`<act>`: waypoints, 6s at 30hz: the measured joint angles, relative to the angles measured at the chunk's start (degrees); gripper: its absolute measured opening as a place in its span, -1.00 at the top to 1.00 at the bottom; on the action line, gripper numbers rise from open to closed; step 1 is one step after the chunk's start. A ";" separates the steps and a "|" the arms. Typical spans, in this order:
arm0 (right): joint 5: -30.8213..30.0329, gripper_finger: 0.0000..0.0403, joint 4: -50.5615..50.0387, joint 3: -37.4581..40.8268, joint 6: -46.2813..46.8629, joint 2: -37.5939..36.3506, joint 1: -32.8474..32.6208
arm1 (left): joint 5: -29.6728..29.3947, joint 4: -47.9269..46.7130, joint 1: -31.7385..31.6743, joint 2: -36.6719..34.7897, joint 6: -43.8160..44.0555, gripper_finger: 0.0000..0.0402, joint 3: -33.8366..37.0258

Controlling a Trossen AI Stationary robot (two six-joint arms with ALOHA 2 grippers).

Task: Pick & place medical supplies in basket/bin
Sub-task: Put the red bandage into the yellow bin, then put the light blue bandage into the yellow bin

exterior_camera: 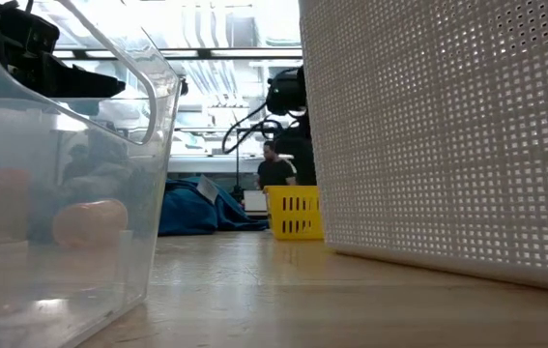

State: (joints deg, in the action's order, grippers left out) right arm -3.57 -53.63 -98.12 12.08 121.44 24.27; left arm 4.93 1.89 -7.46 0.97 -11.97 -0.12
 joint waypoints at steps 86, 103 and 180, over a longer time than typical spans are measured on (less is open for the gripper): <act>-0.98 0.05 -13.85 -4.68 -13.32 -5.13 -19.09 | 0.00 0.00 0.00 0.02 0.00 0.41 0.00; 4.58 0.05 -3.87 3.62 -9.90 -5.07 -19.61 | -0.02 0.00 0.00 0.02 0.00 0.41 0.00; 3.29 0.01 -0.52 6.51 -5.11 -8.67 -19.60 | 0.00 0.00 0.01 0.02 0.00 0.41 0.00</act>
State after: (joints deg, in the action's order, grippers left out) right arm -0.28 -54.15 -91.61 6.97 112.77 4.67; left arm 4.93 1.89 -7.45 0.99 -11.97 -0.12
